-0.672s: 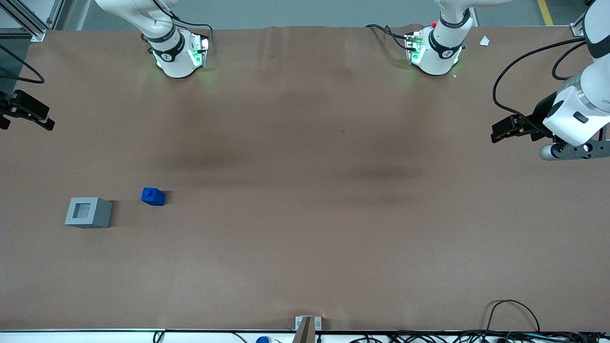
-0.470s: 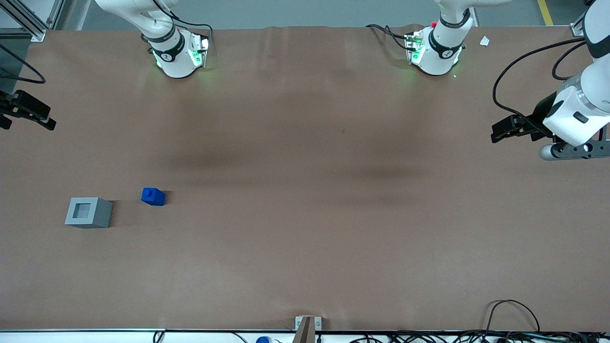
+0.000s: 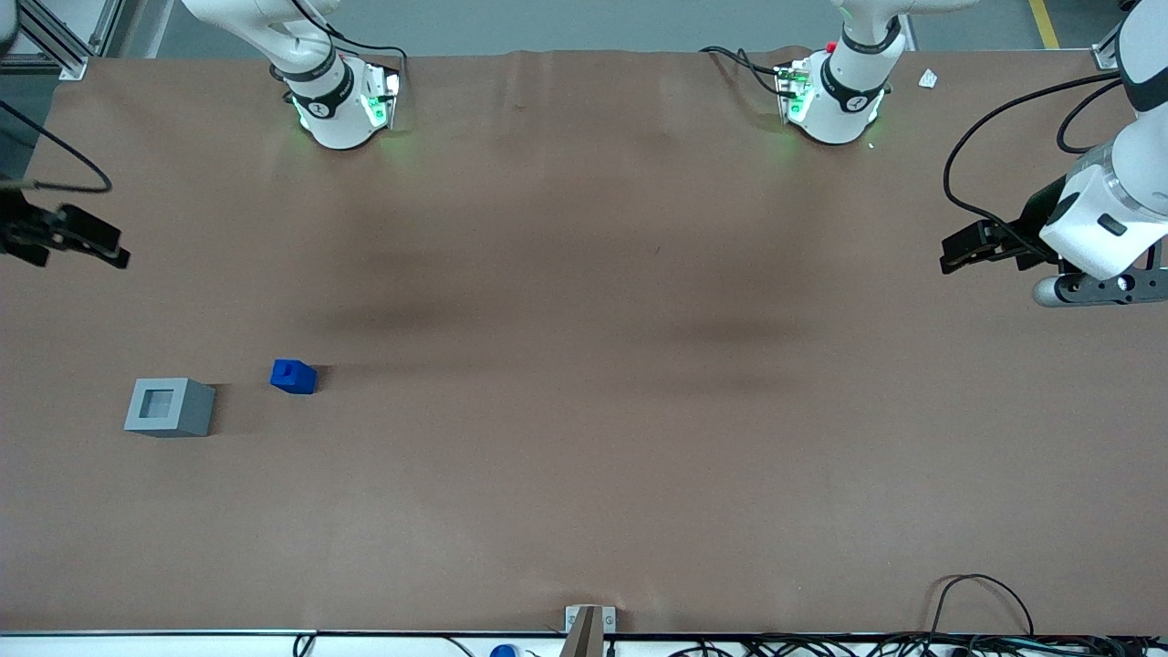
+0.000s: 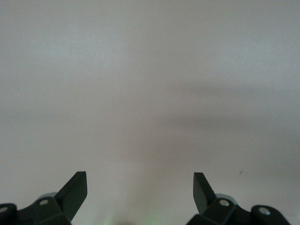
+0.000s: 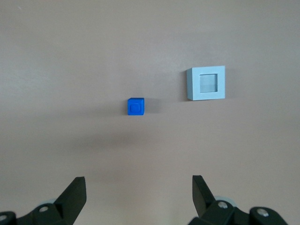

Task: Insert blue part into gray base with right arm
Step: 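Move the open right gripper down over the blue block, then close the right gripper on the blue block and lift it, then carry the blue block over the gray base's opening, then lower the blue block into the gray base's opening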

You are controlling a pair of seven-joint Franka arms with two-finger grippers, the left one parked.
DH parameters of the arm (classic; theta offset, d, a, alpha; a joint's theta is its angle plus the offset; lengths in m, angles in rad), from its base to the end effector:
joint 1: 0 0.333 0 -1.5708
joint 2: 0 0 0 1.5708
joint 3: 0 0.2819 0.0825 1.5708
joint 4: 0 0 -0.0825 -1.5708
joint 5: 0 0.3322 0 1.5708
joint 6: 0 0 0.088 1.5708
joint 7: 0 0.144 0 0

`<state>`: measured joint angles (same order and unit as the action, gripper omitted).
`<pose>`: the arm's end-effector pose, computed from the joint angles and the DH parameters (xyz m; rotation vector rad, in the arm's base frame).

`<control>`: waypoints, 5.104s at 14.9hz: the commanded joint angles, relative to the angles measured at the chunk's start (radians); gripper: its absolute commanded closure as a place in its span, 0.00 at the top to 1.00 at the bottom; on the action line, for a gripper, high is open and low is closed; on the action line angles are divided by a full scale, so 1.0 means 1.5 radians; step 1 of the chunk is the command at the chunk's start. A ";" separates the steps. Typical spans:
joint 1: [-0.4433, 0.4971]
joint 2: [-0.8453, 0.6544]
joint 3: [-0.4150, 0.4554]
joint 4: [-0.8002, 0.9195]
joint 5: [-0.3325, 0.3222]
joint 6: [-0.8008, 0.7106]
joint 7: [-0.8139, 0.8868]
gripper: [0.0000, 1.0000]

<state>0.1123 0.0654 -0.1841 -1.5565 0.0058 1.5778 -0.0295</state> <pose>0.5170 -0.0338 0.5271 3.1362 -0.0664 -0.0678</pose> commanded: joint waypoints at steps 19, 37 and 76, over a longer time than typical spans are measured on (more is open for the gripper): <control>0.019 0.236 0.009 -0.267 0.063 0.500 0.000 0.81; 0.022 0.270 0.010 -0.282 0.067 0.514 0.001 0.16; -0.191 0.369 0.004 0.029 0.039 0.290 -0.207 0.01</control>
<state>-0.1630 0.6028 -0.1885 -1.5277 0.0748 2.0218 -0.3258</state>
